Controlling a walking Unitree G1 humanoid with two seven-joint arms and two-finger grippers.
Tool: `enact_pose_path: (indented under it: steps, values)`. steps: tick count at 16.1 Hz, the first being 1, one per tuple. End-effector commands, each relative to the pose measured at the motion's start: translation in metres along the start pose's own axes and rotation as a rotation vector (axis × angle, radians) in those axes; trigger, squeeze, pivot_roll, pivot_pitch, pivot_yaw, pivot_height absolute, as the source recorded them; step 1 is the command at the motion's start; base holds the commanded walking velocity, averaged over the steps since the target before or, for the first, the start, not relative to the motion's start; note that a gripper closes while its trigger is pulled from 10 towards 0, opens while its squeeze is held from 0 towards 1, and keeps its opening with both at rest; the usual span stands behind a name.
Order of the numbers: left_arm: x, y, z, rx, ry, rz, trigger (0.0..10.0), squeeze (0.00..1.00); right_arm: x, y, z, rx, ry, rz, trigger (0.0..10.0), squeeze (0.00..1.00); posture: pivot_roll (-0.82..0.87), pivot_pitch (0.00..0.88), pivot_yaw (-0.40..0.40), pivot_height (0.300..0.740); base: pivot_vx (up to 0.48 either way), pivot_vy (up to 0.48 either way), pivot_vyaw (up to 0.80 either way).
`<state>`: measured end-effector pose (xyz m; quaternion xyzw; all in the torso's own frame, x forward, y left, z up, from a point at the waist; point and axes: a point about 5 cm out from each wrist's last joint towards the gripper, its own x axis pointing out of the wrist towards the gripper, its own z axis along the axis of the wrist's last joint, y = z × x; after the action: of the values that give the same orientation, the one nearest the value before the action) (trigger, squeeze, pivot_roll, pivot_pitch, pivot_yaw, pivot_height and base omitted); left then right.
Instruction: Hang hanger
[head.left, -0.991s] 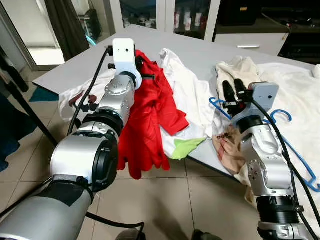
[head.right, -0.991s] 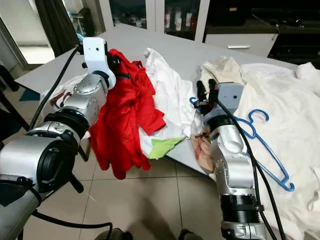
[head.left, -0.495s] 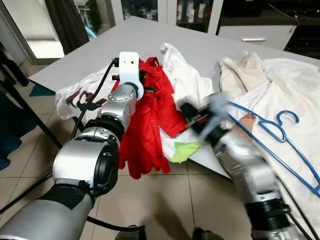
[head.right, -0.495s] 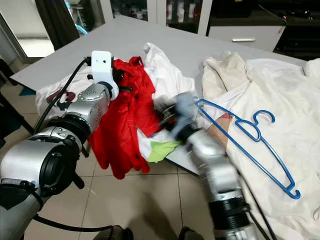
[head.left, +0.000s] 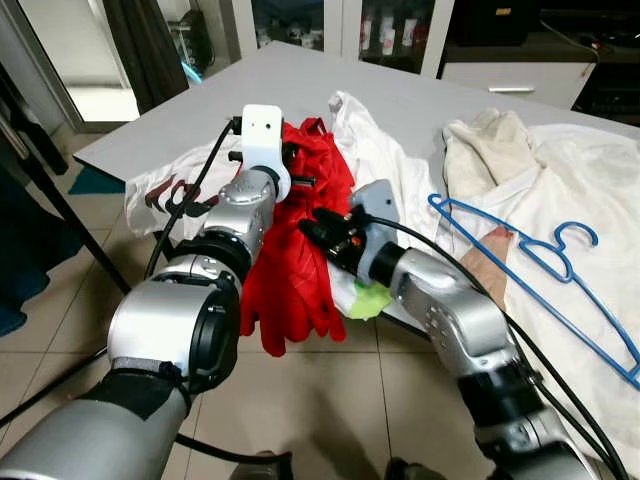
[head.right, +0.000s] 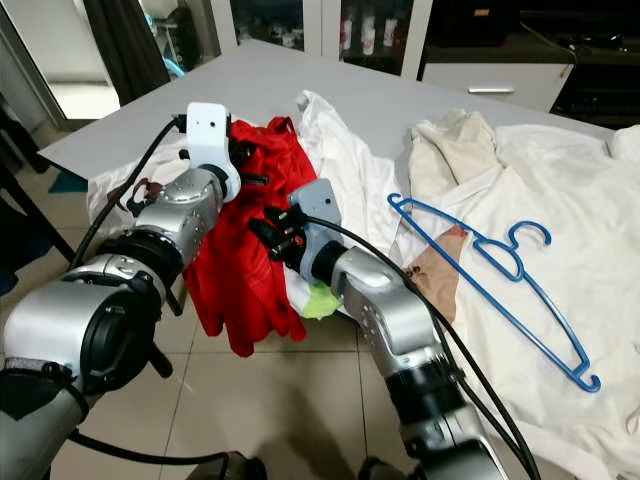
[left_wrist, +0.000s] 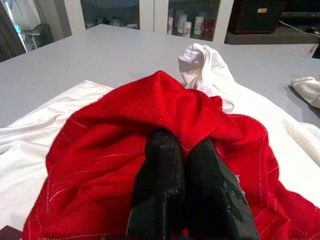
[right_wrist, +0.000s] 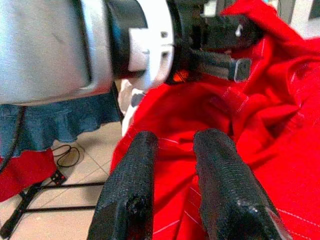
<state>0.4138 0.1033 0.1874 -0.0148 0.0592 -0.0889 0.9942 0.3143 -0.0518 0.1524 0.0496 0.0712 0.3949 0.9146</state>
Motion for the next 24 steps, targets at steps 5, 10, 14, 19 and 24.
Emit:
enact_pose_path:
  steps: [5, 10, 14, 19, 24]
  values:
    - [0.0, 0.0, -0.002, 0.002, -0.001, -0.011, 10.0, 0.0, 0.013, -0.007, -0.018, -0.02, 0.116, -0.109, 10.0, 0.0, -0.01, 0.0, 0.053, 0.74, 0.0, 0.0, 0.0]
    - [0.0, -0.005, -0.001, -0.029, -0.008, -0.039, 10.0, 0.0, 0.017, -0.034, -0.036, 0.033, 0.204, -0.34, 10.0, 0.0, 0.0, 0.0, 0.047, 0.74, 0.0, 0.0, 0.0]
    - [-0.001, -0.014, 0.0, 0.029, -0.032, -0.141, 10.0, 0.0, 0.002, -0.076, -0.024, 0.061, 0.148, -0.653, 10.0, 0.0, 0.01, 0.0, 0.046, 0.74, 0.0, 0.0, 0.0]
    - [-0.004, -0.028, -0.007, 0.172, -0.04, -0.291, 10.0, 0.0, -0.007, -0.096, -0.003, 0.054, 0.02, -0.808, 10.0, 0.0, 0.02, 0.0, 0.046, 0.74, 0.0, 0.0, 0.0]
    - [-0.005, -0.028, -0.012, 0.146, -0.036, -0.289, 10.0, 0.0, 0.002, -0.081, 0.022, 0.059, -0.091, -0.615, 10.0, 0.0, 0.02, 0.0, 0.044, 0.74, 0.0, 0.0, 0.0]
